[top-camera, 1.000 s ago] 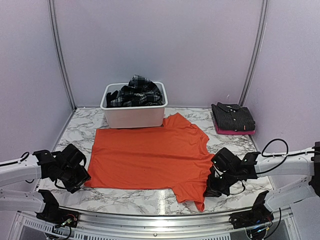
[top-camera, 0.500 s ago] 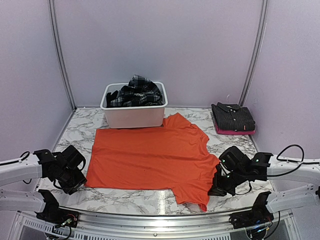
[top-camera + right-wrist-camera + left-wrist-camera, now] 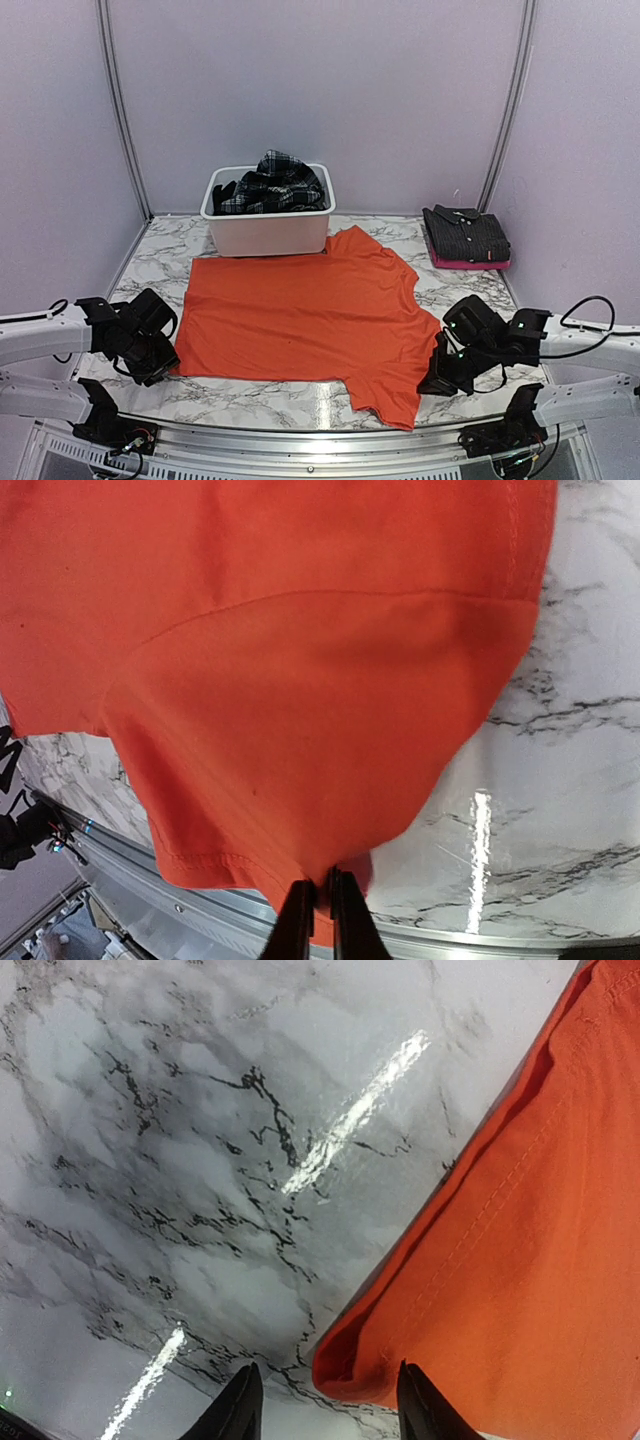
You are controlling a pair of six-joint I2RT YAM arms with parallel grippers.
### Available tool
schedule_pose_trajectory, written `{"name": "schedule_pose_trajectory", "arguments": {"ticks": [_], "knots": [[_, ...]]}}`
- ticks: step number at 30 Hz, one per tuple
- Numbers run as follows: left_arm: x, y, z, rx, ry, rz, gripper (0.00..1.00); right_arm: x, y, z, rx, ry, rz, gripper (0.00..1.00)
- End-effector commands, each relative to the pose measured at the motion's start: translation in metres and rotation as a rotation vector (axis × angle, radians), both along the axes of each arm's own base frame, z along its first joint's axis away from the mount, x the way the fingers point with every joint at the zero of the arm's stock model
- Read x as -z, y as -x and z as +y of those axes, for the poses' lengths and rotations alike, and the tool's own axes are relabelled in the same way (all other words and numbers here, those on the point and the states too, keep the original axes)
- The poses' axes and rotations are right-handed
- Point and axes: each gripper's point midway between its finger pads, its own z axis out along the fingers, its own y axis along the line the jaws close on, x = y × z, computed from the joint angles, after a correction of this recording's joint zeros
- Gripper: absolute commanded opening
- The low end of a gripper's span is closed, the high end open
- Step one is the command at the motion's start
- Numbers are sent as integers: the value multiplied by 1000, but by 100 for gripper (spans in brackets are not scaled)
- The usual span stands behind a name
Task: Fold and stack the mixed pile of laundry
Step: Pick up the flattened T-shirt from the center of the board.
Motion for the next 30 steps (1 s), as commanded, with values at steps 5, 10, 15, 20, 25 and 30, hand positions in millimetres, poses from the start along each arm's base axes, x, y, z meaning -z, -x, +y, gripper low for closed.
{"name": "schedule_pose_trajectory", "arguments": {"ticks": [5, 10, 15, 20, 25, 30], "knots": [[-1, -2, -4, 0, 24, -4, 46, 11, 28, 11, -40, -1, 85, 27], [2, 0, -3, 1, 19, 3, 46, 21, 39, 16, -70, 24, 107, 33], [6, 5, -1, -5, 23, 13, 46, 30, 40, 12, -66, 53, 113, 32], [7, 6, 0, -1, 21, 13, 43, 38, 41, 14, -76, 47, 119, 28], [7, 4, -1, 18, 14, 15, 27, 38, 40, 15, -79, 47, 115, 2], [3, 4, -6, 33, 39, 13, 8, 20, 36, 21, -80, 11, 75, 0]]}}
